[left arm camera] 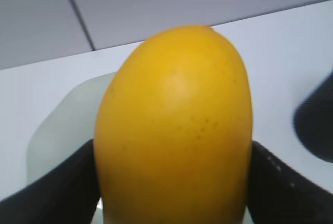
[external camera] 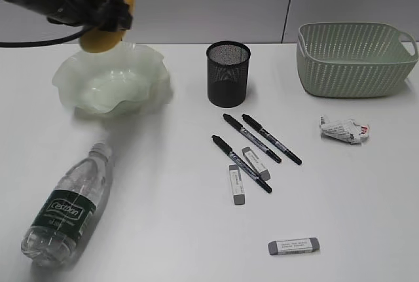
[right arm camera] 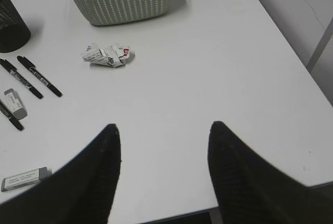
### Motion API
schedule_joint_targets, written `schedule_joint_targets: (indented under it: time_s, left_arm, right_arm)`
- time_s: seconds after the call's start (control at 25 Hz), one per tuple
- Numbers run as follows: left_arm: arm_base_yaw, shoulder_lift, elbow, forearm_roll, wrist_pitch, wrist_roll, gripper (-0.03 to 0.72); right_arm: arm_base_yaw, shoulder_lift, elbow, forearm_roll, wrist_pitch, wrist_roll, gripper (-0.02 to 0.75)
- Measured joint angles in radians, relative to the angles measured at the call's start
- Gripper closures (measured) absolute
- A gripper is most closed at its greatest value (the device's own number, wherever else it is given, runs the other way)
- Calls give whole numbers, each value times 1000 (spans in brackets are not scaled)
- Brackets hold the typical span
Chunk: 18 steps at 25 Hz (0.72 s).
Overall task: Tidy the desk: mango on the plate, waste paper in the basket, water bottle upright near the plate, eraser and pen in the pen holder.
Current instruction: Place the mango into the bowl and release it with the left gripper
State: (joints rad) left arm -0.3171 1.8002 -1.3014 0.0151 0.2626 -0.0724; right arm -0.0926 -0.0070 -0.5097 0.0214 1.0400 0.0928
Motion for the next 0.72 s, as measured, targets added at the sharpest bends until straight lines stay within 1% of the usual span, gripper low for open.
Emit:
schedule_joint_targets:
  time_s: [0.04,0.12,0.36,0.72]
  left_arm:
    - [27,34,-5,1,-19,0,103]
    - [48,108,-27,2,-39,0,103]
    - [45,283,-150,2,-54,0,103]
    - [45,372,-165,3,-30,0,103]
  right_arm:
    - [0,0,0,0,0,0,303]
    - [0,0,0,0,0,0,303]
    - [0,0,0,0,0,0,303]
    - [0,0,0,0,0,0,303]
